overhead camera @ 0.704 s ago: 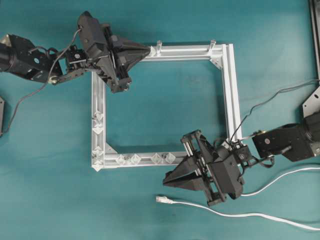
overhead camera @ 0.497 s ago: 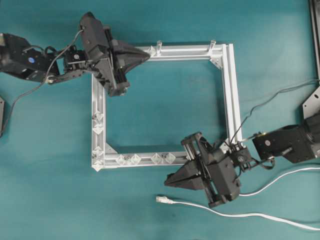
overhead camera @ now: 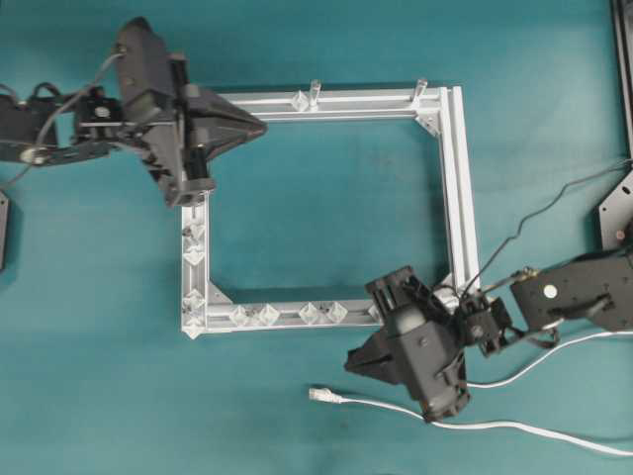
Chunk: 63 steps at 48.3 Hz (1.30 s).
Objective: Move the cable alternately left and right between 8 closely spaced pins so it hooks onto each one.
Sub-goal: 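Move the right gripper down toward the white cable's RJ45 plug, then close the right gripper on the white cable just behind the plug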
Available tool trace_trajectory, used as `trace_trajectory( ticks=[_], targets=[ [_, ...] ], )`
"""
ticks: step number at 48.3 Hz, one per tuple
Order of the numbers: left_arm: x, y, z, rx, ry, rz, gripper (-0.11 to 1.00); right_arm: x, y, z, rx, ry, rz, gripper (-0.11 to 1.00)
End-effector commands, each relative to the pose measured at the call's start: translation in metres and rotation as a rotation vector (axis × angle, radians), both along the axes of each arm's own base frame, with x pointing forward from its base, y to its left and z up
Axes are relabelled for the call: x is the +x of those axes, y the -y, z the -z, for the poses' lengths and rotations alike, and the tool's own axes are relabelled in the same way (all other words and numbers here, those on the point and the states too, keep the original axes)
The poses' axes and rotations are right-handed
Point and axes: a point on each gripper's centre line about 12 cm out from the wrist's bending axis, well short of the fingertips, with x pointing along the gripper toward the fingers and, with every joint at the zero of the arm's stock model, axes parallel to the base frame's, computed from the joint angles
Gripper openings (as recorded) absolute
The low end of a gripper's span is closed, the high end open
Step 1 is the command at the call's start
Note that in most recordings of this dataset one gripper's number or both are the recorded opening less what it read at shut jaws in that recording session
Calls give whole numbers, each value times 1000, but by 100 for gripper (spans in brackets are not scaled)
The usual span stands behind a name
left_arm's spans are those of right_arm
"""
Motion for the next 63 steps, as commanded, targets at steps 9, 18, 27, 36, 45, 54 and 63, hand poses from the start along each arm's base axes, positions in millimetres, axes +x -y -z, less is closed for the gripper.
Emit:
trace_trajectory(
  ticks=[9, 18, 27, 36, 45, 54, 63],
  targets=[
    [-26, 3, -8, -12, -35, -4, 0, 10, -11, -20, 29, -101, 52, 0],
    [-44, 7, -1, -24, -74, -2, 0, 17, -21, -19, 46, -108, 51, 0],
    [-69, 13, 2, -22, -67, -1, 0, 28, -27, -15, 58, -160, 81, 4],
    [-101, 20, 5, -19, -46, 0, 0, 39, -30, -5, 28, -241, 107, 54],
    [-138, 29, 10, -29, -93, 14, 1, 49, -34, -1, 19, -278, 124, 67],
    [-170, 37, 4, -20, -54, 25, 1, 59, -38, 6, 36, -302, 152, 67],
    [-192, 42, -3, -6, 73, 23, 1, 62, -39, 19, 43, -334, 175, 67]
  ],
)
